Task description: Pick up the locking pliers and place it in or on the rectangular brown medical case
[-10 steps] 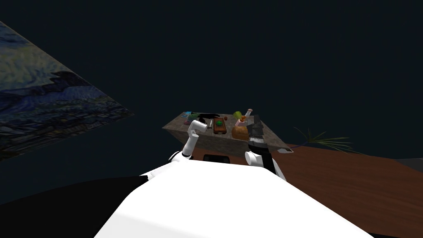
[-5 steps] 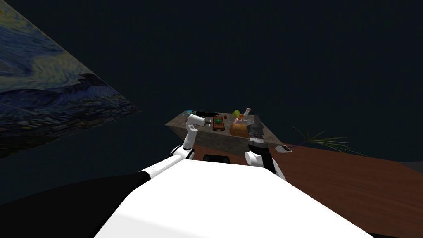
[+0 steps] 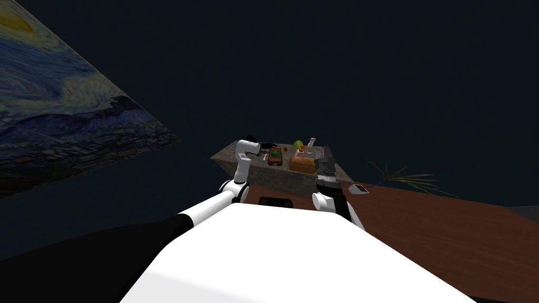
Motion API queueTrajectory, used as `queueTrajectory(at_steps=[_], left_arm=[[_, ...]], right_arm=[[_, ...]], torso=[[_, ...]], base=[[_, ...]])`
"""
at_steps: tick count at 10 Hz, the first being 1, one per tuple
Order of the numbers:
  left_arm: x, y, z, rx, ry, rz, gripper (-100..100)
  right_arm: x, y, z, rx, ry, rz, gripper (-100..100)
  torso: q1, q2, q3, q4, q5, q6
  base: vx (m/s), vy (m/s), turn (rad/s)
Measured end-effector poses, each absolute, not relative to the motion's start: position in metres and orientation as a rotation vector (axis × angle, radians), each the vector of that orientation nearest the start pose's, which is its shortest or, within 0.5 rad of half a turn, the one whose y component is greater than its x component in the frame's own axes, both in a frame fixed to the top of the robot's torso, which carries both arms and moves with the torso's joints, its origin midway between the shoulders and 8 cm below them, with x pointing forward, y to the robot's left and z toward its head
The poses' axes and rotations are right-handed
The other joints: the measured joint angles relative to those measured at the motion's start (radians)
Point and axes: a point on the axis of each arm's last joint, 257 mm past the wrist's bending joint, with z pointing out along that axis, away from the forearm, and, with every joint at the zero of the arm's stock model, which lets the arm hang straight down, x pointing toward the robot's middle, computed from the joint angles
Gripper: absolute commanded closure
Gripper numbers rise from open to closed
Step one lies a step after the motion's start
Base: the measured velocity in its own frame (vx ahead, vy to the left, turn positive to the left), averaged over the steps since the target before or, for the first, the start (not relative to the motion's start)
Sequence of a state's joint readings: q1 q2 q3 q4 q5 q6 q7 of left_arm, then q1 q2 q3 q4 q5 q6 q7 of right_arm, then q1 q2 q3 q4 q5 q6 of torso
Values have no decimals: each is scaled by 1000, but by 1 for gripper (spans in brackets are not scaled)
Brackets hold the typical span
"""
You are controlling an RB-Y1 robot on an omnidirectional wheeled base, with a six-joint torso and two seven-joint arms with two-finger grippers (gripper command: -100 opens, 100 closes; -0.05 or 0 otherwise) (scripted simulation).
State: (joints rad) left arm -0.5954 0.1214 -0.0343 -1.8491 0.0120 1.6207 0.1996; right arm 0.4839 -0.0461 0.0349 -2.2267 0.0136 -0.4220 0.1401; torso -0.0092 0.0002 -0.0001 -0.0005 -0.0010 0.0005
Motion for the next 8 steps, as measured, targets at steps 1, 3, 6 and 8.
queueTrajectory(at_steps=[1, 3, 6, 8], left_arm=[[550, 171, -144, -1718, 1784, -724, 100], [556, 173, -140, -1733, 1805, -706, 100], [561, 175, -139, -1752, 1839, -675, 100], [562, 176, -139, -1765, 1863, -650, 100]], right_arm=[[370, -265, -11, 651, 778, 1177, 0], [370, -265, -11, 651, 778, 1177, 0], [370, -265, -11, 651, 778, 1177, 0], [370, -265, -11, 651, 778, 1177, 0]], torso=[[0, -1, 0, 0, 0, 0], [-2, -6, -3, -1, 0, 1], [1, -6, -4, -2, 0, 0], [1, -6, -4, -2, 0, 0]], base=[[51, -105, -45], [66, -91, -40], [59, -73, -37], [57, -63, -34]])
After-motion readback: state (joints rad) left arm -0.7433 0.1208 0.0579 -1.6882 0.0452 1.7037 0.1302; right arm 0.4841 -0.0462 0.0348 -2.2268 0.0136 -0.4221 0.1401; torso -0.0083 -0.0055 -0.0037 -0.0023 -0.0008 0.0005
